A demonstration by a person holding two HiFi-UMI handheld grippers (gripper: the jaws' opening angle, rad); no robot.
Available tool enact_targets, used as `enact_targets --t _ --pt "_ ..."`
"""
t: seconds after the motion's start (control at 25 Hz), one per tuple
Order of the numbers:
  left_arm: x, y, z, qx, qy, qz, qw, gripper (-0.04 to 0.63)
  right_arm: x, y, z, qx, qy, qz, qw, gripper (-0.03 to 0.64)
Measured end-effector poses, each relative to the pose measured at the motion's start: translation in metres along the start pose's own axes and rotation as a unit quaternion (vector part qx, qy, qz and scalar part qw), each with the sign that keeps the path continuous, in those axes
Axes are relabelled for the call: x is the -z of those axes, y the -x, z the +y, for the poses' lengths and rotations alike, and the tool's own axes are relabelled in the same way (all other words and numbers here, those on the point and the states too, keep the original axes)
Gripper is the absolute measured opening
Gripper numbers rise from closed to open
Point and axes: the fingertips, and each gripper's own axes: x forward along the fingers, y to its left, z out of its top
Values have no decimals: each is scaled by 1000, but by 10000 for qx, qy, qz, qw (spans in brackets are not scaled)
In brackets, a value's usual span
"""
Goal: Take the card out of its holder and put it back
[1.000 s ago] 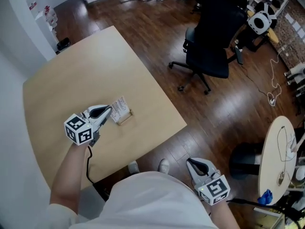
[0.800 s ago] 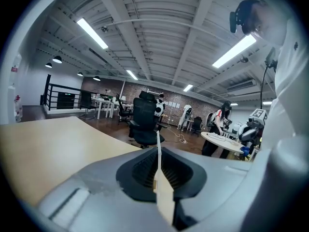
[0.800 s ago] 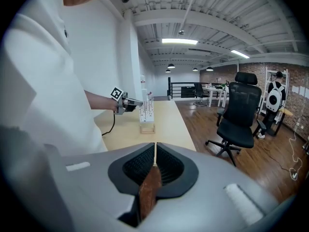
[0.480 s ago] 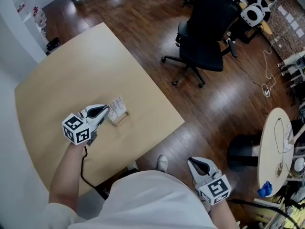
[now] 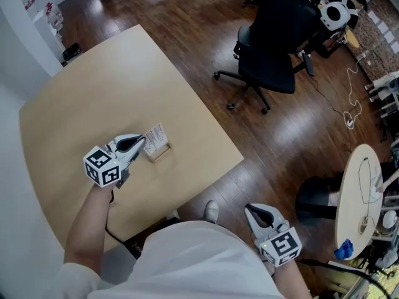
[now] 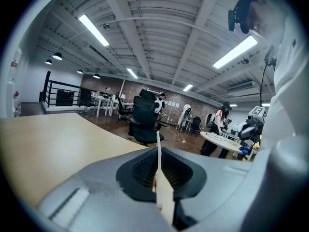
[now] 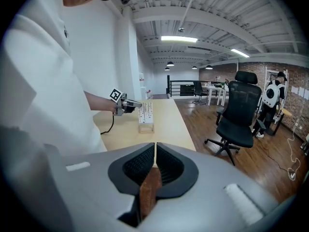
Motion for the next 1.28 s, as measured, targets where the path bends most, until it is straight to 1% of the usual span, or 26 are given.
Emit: enact_targets --t 0.2,0.4,0.52,1.0,1.28 --pt "5 -2 -1 -46 -21 22 10000 15 1 -4 -3 -24 -2 -12 10000 14" --pt "13 -5 -1 -114 -142 78 9998 15 -1 -7 -4 -72 13 1 10000 15" --pt "17 -5 0 -141 -112 35 9998 15 -1 -5 -7 -71 24 11 10000 14" --pt "27 -7 2 -161 -189 26 9997 15 -6 -6 -11 0 58 123 9999 15" --pt "33 -7 2 -114 -187 45 9997 15 -8 -6 -9 73 77 90 9999 15"
